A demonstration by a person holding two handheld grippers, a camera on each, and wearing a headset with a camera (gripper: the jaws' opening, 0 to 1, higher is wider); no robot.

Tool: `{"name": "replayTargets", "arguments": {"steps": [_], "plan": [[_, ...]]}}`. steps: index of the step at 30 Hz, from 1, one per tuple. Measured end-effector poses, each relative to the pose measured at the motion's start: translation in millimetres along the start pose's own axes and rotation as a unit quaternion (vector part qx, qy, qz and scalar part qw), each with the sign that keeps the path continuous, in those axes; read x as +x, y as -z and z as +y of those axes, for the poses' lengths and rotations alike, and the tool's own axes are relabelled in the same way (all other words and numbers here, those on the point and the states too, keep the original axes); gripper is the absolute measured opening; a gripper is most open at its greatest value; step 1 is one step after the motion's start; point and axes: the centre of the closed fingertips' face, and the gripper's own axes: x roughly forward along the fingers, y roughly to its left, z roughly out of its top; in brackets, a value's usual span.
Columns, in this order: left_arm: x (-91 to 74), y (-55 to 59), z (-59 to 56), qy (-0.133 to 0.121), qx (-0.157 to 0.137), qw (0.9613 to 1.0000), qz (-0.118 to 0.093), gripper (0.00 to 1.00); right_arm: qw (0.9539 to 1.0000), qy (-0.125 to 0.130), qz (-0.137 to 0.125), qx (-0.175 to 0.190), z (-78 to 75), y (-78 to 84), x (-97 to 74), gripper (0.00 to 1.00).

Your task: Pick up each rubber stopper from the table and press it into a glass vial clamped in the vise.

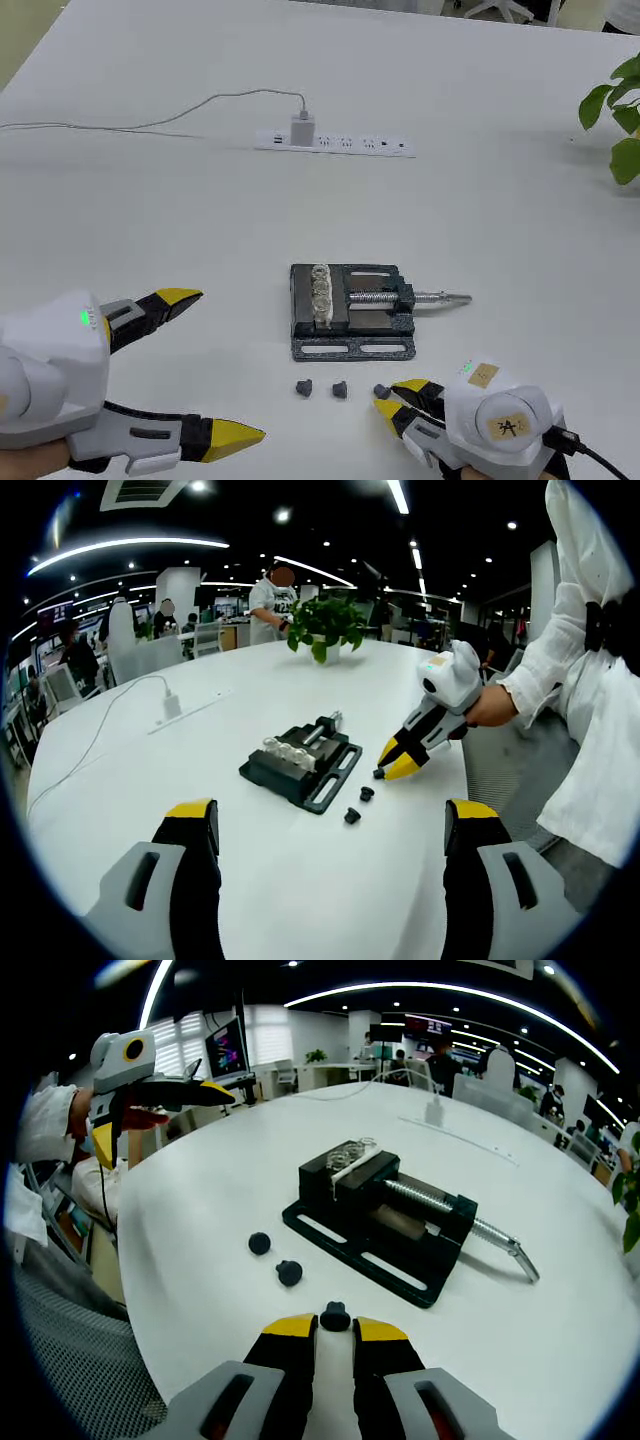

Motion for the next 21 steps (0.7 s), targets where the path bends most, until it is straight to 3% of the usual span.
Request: {"name": "replayTargets", "arguments": {"steps": [21], "plan": [[2.0, -0.2, -1.7, 0.005, -0.003, 1.0000, -0.001, 0.89, 0.9997, -0.014, 0.001, -0.019, 2.3, -0.7, -1.3, 0.07]]}}
